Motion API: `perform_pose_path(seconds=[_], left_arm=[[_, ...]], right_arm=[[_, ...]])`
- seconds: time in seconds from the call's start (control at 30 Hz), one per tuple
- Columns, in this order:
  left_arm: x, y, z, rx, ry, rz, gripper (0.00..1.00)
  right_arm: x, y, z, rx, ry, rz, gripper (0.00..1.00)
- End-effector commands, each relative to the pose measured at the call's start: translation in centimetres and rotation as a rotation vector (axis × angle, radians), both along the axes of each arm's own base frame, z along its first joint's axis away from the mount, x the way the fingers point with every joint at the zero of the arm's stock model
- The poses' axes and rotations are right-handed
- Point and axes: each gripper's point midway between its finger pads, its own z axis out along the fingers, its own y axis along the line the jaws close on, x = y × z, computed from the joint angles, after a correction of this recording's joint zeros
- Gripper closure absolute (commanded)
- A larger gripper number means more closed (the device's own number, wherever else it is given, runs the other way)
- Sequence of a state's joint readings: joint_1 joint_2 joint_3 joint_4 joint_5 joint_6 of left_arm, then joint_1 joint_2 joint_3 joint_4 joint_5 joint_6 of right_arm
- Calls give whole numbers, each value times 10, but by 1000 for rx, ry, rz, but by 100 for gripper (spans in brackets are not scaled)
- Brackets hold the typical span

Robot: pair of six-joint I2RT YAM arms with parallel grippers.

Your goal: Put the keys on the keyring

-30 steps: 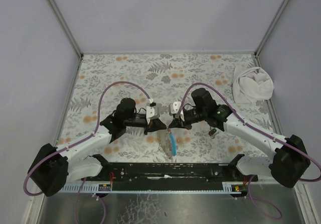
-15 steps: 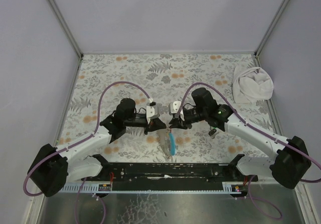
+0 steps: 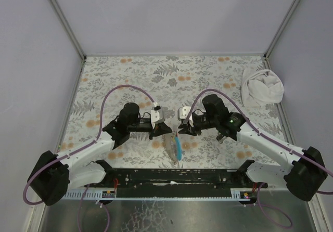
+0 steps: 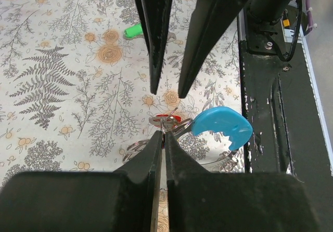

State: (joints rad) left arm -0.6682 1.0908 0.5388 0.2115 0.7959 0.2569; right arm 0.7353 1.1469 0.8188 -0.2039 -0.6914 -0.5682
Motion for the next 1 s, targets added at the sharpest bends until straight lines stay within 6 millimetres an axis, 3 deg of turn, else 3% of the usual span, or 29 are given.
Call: perform_pose_path(seconds=[0.0,0.6,0.97], left_arm=[[6,-4,18,-62,-61,26,100],[15,-4,27,-109,-27,111,100],[26,1,33,-169,34,233,100]], right_arm=[[-3,4,3,52,8,-22,69],[3,18,-3,115,27,-24,71],[14,16,-10,105,-4,-76,100]])
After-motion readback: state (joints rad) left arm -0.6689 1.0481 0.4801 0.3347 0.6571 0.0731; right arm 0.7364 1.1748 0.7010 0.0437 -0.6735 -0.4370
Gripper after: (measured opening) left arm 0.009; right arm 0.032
